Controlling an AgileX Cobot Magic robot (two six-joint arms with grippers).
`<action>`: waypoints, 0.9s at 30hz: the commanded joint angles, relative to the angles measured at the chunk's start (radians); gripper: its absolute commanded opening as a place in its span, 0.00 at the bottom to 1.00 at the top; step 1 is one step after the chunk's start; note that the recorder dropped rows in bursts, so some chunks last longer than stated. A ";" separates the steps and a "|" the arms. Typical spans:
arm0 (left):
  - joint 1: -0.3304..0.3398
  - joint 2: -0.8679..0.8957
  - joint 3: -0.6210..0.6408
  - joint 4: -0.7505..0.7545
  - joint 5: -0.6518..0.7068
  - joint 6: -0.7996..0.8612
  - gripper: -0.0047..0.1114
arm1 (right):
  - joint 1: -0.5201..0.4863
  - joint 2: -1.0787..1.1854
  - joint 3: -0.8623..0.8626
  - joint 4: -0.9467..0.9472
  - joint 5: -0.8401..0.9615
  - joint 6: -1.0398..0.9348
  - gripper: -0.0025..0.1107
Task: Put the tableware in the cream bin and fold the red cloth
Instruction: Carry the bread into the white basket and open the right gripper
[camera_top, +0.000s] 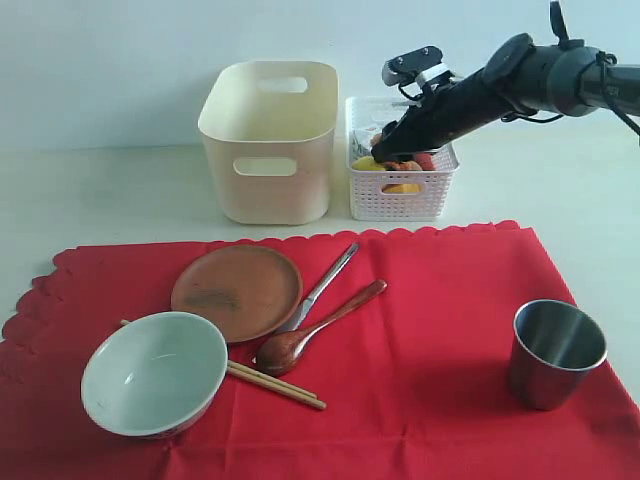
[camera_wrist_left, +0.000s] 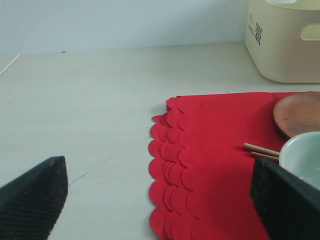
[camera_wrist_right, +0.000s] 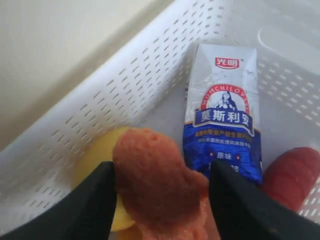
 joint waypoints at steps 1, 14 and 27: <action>0.003 -0.005 0.003 0.002 -0.011 0.001 0.85 | -0.006 -0.046 -0.010 0.002 0.005 0.007 0.57; 0.003 -0.005 0.003 0.002 -0.011 0.001 0.85 | -0.006 -0.208 -0.010 -0.155 0.180 0.237 0.61; 0.003 -0.005 0.003 0.002 -0.011 0.001 0.85 | -0.006 -0.317 -0.008 -0.365 0.526 0.528 0.59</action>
